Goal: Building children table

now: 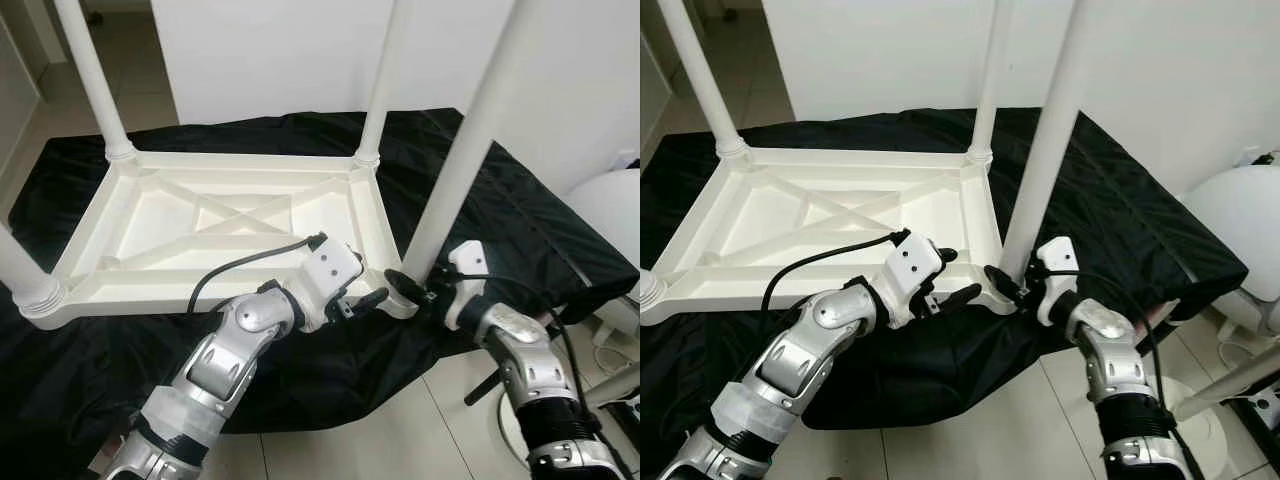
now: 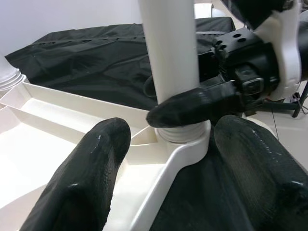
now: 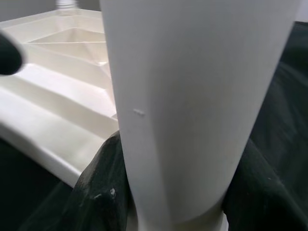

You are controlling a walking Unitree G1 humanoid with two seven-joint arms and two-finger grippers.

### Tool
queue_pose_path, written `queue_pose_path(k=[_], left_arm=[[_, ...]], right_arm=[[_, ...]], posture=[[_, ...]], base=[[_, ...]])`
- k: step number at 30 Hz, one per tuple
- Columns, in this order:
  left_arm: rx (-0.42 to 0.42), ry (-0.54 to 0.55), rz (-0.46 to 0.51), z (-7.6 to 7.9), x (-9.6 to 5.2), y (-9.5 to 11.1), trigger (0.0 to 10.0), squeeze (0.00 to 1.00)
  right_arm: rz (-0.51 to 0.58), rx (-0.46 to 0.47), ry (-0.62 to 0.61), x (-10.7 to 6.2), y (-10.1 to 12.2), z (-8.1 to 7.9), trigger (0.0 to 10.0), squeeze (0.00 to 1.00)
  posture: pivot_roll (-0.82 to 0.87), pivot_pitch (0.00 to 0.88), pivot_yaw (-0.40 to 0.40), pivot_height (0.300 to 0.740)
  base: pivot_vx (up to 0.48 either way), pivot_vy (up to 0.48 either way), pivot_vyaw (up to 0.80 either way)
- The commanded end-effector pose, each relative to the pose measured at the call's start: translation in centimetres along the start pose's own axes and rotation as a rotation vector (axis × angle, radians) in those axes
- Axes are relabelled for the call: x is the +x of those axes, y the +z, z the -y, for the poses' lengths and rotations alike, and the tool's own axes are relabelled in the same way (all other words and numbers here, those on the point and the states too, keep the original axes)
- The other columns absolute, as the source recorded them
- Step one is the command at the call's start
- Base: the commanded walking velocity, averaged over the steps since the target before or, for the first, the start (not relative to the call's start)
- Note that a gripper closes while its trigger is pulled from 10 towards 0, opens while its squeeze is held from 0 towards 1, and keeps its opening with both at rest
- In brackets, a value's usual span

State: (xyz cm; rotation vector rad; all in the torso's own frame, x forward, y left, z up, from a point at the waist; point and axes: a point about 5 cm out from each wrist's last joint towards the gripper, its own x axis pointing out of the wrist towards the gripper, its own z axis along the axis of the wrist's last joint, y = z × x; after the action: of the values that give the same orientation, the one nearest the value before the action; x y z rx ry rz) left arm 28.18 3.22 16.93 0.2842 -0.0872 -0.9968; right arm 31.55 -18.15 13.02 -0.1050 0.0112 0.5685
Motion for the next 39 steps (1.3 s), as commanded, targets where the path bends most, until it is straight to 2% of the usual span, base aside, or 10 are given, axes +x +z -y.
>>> queue_pose_path(k=[1, 13, 15, 19, 22, 26, 33, 34, 35, 39], left_arm=[[0.025, -0.008, -0.010, 0.2, 0.0, -0.3, 10.0, 0.00], [0.074, 0.032, -0.097, -0.7, -0.1, -1.6, 10.0, 0.00], [0.067, 0.058, -0.127, -1.2, -0.2, -2.1, 10.0, 0.00], [0.059, 0.078, -0.132, -1.5, -0.3, -2.3, 10.0, 0.00], [0.055, 0.106, -0.125, -1.8, 0.0, -2.1, 10.0, 0.00], [0.054, 0.113, -0.123, -1.9, 0.0, -2.1, 10.0, 0.00], [0.050, 0.129, -0.121, -2.1, 0.0, -2.1, 10.0, 0.00], [0.046, 0.136, -0.119, -2.2, 0.0, -2.1, 10.0, 0.00], [0.021, 0.142, -0.094, -2.3, -0.1, -1.8, 10.0, 0.00], [-0.018, 0.171, -0.029, -2.7, -0.1, -1.0, 10.0, 0.00]], right_arm=[[-0.047, 0.026, -0.065, 0.0, -0.8, -0.5, 10.0, 0.00], [-0.019, 0.106, -0.289, 0.5, -0.4, -2.7, 10.0, 0.00], [-0.007, 0.146, -0.472, 0.3, -0.7, -3.3, 10.0, 0.00], [-0.018, 0.186, -0.632, 0.0, -1.1, -3.7, 10.0, 0.00], [0.023, 0.264, -0.798, 0.4, -0.9, -5.1, 10.0, 0.00], [0.066, 0.258, -0.714, 1.1, 0.2, -6.5, 10.0, 0.00], [0.078, 0.231, -0.721, 0.5, 0.4, -5.7, 10.0, 0.00], [0.088, 0.244, -0.718, 0.4, 0.5, -5.7, 10.0, 0.90], [0.106, 0.229, -0.704, 0.3, 0.7, -5.6, 10.0, 1.00], [0.182, 0.209, -0.604, -0.1, 1.4, -5.5, 10.0, 1.00]], posture=[[-0.04, 0.000, -0.020, 0.740], [-0.05, 0.000, -0.012, 0.740], [-0.05, 0.000, -0.008, 0.740], [-0.05, 0.000, -0.006, 0.740], [-0.05, 0.000, -0.007, 0.740], [-0.05, 0.000, -0.005, 0.740], [-0.05, 0.000, -0.009, 0.740], [-0.05, 0.000, -0.012, 0.740], [-0.04, 0.000, -0.017, 0.740], [-0.05, 0.000, -0.021, 0.740]], base=[[0.000, 0.000, 0.00], [0.000, 0.000, 0.00], [0.000, 0.000, 0.00], [0.000, 0.000, 0.00], [0.000, 0.000, 0.00], [0.000, 0.000, 0.00], [0.000, 0.000, 0.00], [0.000, 0.000, 0.00], [0.000, 0.000, 0.00], [0.000, 0.000, 0.00]])
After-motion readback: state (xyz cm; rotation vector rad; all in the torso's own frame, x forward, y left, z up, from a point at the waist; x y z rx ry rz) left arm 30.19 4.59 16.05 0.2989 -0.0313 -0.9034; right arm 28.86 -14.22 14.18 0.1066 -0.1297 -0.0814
